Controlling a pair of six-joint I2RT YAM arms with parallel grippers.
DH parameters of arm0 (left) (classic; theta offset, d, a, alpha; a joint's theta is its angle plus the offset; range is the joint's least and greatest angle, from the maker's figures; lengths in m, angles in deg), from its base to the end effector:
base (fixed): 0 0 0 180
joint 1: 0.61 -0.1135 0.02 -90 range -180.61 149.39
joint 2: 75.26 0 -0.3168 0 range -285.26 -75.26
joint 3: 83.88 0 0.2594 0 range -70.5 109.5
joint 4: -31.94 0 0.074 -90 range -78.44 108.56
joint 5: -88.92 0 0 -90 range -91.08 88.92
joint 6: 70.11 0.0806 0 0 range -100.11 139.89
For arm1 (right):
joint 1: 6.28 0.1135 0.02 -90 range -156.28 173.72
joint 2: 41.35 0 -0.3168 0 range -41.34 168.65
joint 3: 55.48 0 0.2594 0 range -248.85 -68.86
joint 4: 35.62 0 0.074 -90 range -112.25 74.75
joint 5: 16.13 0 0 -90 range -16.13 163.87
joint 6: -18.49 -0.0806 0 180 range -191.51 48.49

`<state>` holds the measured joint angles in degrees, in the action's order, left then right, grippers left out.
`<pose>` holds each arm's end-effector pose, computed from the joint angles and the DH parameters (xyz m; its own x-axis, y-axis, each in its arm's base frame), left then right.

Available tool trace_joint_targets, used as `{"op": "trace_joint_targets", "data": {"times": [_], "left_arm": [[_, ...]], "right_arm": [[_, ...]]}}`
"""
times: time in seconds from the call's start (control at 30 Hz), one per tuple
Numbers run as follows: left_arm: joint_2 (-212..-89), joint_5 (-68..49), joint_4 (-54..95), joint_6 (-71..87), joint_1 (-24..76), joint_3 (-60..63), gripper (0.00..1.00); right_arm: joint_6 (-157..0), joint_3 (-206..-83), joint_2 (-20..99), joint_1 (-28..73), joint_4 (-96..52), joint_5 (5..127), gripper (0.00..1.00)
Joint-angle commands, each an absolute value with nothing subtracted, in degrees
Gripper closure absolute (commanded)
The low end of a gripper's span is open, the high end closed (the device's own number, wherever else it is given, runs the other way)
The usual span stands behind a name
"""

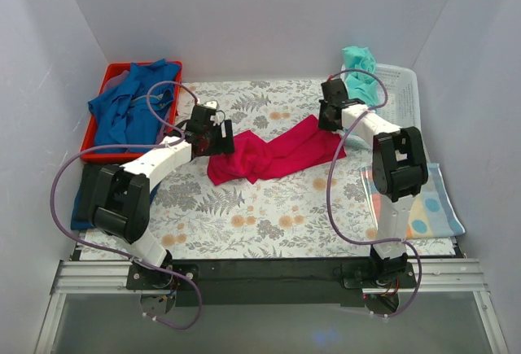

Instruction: Fold and stack the t-shirts

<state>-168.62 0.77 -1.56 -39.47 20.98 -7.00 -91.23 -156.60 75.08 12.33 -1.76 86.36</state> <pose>0.3605 -0.1399 0.2378 -0.6627 -0.6626 -0.3490 -0.4351 0.7200 -0.5407 0.4899 0.1466 0.2132 -0.7349 0.1001 -0.6707 0.0748 0.9950 0.0666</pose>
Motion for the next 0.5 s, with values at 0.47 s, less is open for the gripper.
{"op": "trace_joint_targets", "data": {"times": [0.47], "left_arm": [[-175.26, 17.89, -10.52, -44.97, 21.37, -2.14, 0.25]], "right_arm": [[-93.91, -152.35, 68.87, 1.02, 3.94, 100.75, 0.83]]}}
